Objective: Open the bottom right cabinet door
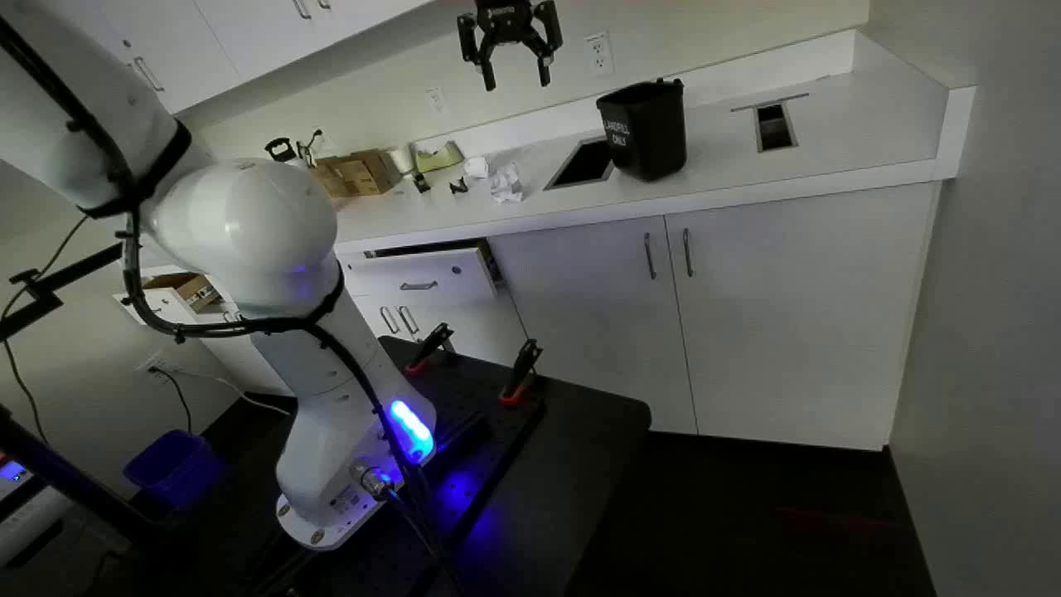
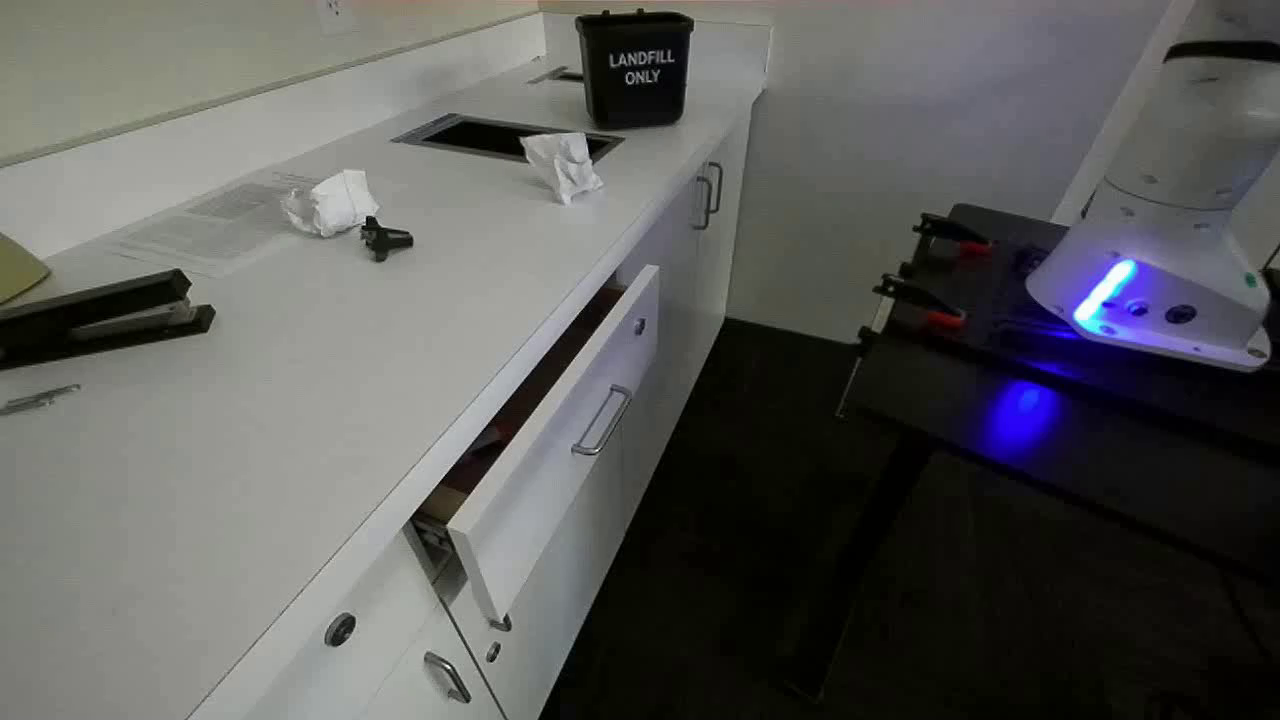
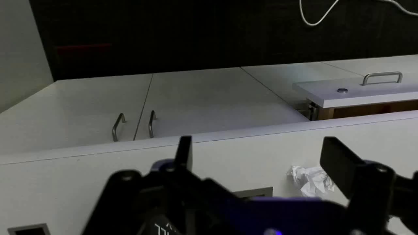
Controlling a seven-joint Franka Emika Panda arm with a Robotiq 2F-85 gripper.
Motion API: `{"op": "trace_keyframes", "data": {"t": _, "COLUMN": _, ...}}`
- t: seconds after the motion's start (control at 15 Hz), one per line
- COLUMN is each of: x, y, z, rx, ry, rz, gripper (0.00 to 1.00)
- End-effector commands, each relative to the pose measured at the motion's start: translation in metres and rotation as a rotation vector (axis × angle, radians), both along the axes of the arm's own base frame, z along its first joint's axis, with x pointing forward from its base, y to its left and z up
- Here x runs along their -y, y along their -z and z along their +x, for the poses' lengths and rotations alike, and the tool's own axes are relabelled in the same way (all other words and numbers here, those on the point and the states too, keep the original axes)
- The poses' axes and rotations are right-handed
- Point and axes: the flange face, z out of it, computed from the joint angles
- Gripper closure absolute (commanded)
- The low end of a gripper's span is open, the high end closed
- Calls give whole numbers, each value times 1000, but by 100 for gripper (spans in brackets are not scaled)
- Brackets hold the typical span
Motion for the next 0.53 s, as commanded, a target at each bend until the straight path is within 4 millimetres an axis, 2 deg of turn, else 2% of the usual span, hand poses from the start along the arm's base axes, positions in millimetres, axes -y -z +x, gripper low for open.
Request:
{"op": "trace_keyframes", "data": {"t": 0.0, "x": 0, "y": -1, "z": 0, "rx": -1, "ry": 0, "rz": 0, "gripper": 0}}
{"op": "trace_keyframes", "data": {"t": 0.33, "x": 3, "y": 1, "z": 2, "rx": -2, "ry": 17, "rz": -12, "gripper": 0}}
{"op": "trace_keyframes", "data": {"t": 0.47, "x": 25, "y": 3, "z": 5, "rx": 27, "ry": 137, "rz": -9, "gripper": 0}}
